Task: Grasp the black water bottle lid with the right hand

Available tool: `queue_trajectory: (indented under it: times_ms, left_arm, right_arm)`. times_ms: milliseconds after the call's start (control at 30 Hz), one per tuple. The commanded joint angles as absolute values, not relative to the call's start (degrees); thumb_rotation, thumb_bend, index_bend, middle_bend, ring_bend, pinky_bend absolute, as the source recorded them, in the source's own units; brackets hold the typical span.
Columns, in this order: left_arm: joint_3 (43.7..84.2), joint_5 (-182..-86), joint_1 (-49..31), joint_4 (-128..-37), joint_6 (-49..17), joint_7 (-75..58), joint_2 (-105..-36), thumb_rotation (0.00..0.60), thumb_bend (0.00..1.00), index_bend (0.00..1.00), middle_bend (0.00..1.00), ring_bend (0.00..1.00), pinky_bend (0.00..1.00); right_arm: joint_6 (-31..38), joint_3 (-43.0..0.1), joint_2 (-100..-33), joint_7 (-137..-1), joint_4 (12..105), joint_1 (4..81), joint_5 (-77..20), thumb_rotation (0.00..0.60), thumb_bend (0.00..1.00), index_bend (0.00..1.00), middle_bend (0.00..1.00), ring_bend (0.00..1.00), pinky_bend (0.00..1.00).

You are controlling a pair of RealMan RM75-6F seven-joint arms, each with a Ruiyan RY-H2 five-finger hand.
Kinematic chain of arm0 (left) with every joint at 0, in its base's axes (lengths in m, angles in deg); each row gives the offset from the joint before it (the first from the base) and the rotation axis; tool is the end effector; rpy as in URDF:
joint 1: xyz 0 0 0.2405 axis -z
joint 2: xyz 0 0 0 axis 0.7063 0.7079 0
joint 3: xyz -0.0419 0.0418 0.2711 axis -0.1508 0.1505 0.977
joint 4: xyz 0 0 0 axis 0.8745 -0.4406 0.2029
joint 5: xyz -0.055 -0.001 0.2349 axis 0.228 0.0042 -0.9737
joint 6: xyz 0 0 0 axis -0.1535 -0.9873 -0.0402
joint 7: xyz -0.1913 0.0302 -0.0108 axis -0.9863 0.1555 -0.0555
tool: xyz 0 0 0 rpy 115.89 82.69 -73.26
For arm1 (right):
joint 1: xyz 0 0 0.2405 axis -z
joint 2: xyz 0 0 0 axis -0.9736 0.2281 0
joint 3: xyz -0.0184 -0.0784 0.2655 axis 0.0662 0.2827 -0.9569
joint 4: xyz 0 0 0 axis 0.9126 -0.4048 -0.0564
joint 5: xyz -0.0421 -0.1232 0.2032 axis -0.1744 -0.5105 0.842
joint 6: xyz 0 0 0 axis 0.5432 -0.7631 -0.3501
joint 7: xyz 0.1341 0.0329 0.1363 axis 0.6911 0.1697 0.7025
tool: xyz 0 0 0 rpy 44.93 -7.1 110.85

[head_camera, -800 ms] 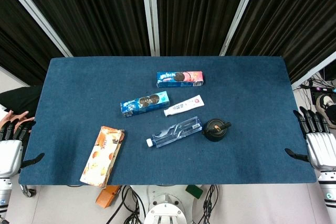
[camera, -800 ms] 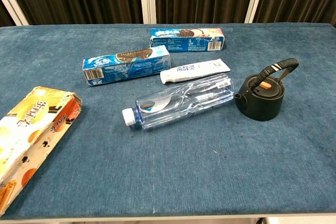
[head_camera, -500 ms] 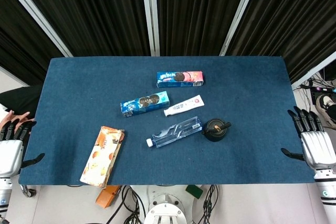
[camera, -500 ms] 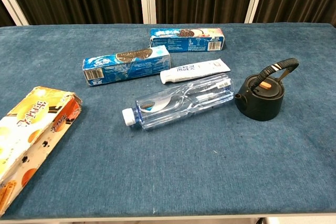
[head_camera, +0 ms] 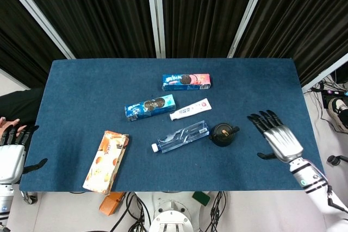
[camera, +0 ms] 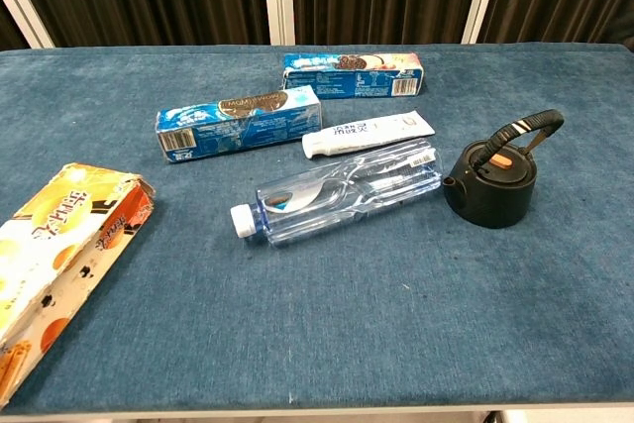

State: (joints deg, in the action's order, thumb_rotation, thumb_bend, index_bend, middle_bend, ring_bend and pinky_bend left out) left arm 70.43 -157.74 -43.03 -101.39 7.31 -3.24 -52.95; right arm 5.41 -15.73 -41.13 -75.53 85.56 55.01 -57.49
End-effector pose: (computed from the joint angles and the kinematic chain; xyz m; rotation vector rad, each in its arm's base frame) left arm -0.3576 0.2126 0.1398 -1.3555 -0.8550 -0.7981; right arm -0.2414 -0.3079 0.0864 1.9102 -0.8269 0.8684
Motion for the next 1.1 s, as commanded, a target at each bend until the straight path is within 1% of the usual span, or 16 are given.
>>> queue_trajectory:
  times_ms: [33, 133, 200, 533, 600, 733, 900, 1100]
  left_arm:
    - [70.5, -157.56, -43.24, -101.39, 7.4, -3.25, -52.91, 0.6, 0.06, 0.15, 0.13, 0.02, 0.0]
    - [70.58, -157.37, -43.51, -101.44, 7.53, -3.29, -52.89, 0.6, 0.06, 0.15, 0.13, 0.02, 0.0]
    - [70.67, -157.32, -43.62, -101.54, 7.49, -3.34, -52.9, 0.6, 0.06, 0.15, 0.13, 0.02, 0.0]
    - [70.6, -157.21, -43.6, -101.74, 7.24, -3.09, -52.94, 0.6, 0.06, 0.15, 0.13, 0.02, 0.0]
    - [70.56, -157.1, -43.61, -101.7, 7.18, -3.09, -52.96, 0.6, 0.06, 0.15, 0.13, 0.02, 0.0]
    - [70.58, -156.89, -43.67, -101.6, 7.02, -3.12, -52.99, 0.6, 0.06, 0.15, 0.13, 0.02, 0.0]
    - [70.57, -156.72, -43.75, -101.58, 6.97, -3.04, -53.08, 0.6, 0.06, 0.15, 0.13, 0.02, 0.0]
    - [70.53, -156.56, -43.89, -101.45, 7.02, -3.18, -53.03, 0.6, 0.06, 0.15, 0.13, 0.02, 0.0]
  right_arm:
    - [10.47, -16.71, -43.38, -80.07, 86.19, 50.57, -57.07, 0.6, 0.0, 0.27, 0.22, 0.19, 0.08]
    - [12.78, -16.98, -44.7, -83.29, 85.76, 48.61, -56.22, 0.6, 0.0, 0.34, 0.25, 0.22, 0.08]
    - [14.02, -17.1, -45.38, -85.12, 85.78, 47.62, -55.24, 0.6, 0.0, 0.36, 0.27, 0.23, 0.08]
    - [17.99, -17.4, -47.88, -90.21, 84.9, 43.92, -50.68, 0.6, 0.0, 0.39, 0.3, 0.26, 0.08]
    - [18.41, -17.36, -48.42, -90.6, 84.6, 43.38, -49.89, 0.6, 0.0, 0.42, 0.32, 0.29, 0.09]
    - [19.61, -17.07, -49.24, -91.22, 83.76, 42.33, -48.41, 0.6, 0.0, 0.5, 0.4, 0.38, 0.1]
    - [20.72, -16.67, -50.33, -91.9, 82.85, 41.12, -46.9, 0.6, 0.0, 0.57, 0.45, 0.43, 0.11]
    - [21.61, -16.11, -50.98, -92.31, 82.25, 40.11, -45.22, 0.6, 0.0, 0.66, 0.54, 0.53, 0.11]
